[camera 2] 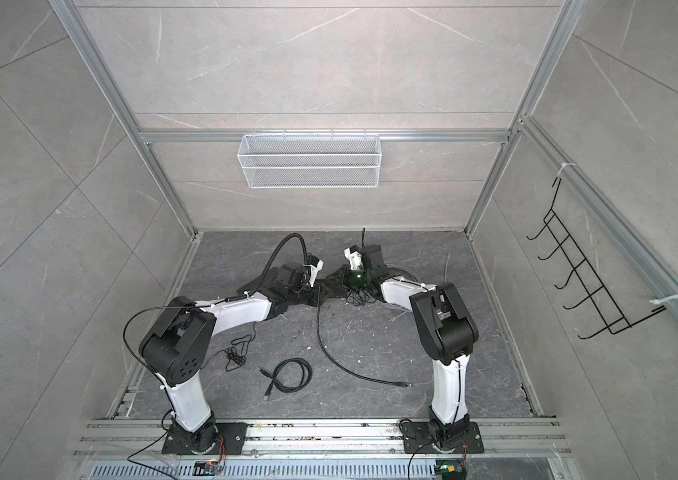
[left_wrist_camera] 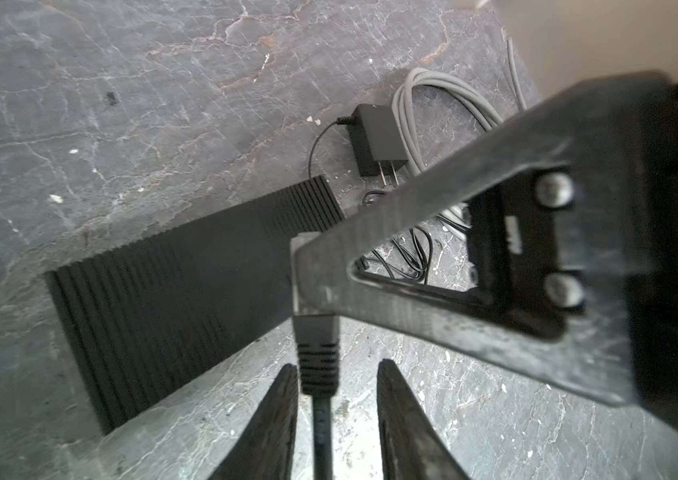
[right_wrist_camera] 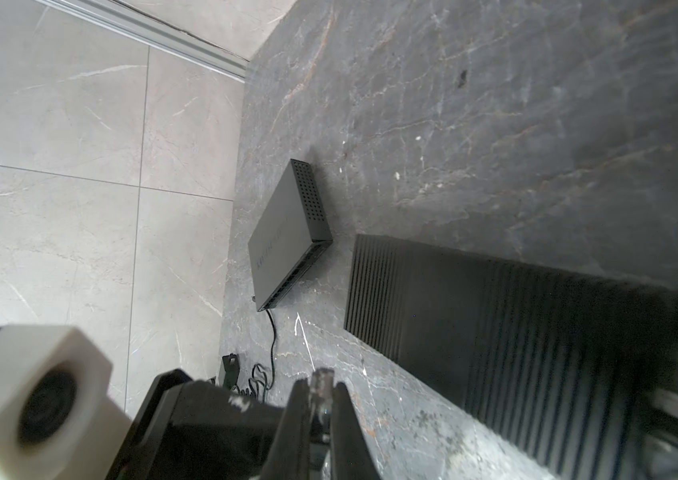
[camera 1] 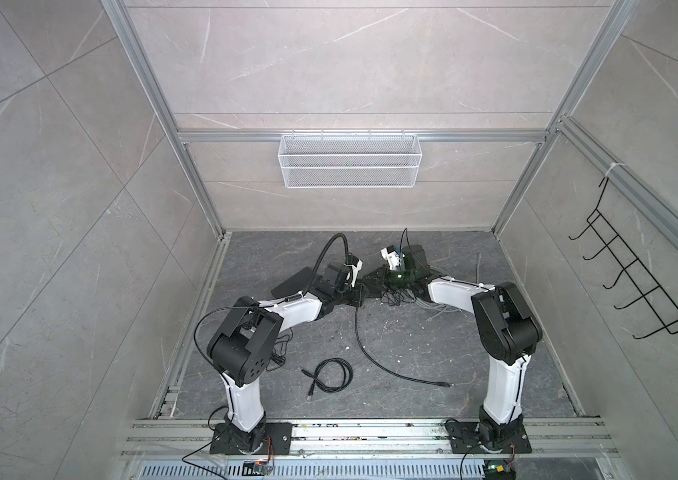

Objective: Insert the plug into the switch port

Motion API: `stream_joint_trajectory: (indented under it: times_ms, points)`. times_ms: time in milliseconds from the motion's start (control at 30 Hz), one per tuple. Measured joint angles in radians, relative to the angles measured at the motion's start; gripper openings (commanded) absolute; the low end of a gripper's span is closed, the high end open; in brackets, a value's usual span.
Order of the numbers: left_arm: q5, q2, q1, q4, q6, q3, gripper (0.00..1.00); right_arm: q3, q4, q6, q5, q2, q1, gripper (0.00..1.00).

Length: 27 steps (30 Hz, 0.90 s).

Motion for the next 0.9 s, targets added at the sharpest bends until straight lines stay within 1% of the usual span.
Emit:
stream_joint_trajectory:
  times_ms: [233,333,367,433,467,600,733,900]
  points:
    - [-0.027,0.000,0.001,0.007,0.033,0.000,0.12,0.013,-0.028,0.000,0.008,0.001,0.000,0.06]
    - [-0.027,0.000,0.001,0.015,0.040,-0.002,0.06,0.017,-0.037,0.000,0.010,0.001,-0.002,0.10]
    - [-0.026,0.000,0.002,0.020,0.041,-0.004,0.04,0.021,-0.041,0.000,0.010,0.001,-0.001,0.15]
    - [-0.019,0.000,0.005,0.037,0.043,-0.013,0.03,0.028,-0.048,-0.007,0.006,0.002,-0.001,0.26]
    - [-0.016,0.000,0.008,0.045,0.044,-0.021,0.03,0.034,-0.051,-0.012,0.003,0.002,-0.002,0.30]
    - [-0.005,-0.001,0.024,0.071,0.047,-0.059,0.03,0.049,-0.055,-0.026,-0.016,0.002,-0.014,0.41]
    - [0.011,-0.010,0.035,0.080,0.050,-0.085,0.03,0.072,-0.105,-0.074,-0.022,0.002,-0.051,0.42]
    - [0.031,-0.032,0.036,0.101,0.050,-0.090,0.03,0.145,-0.196,-0.165,-0.024,0.002,-0.075,0.42]
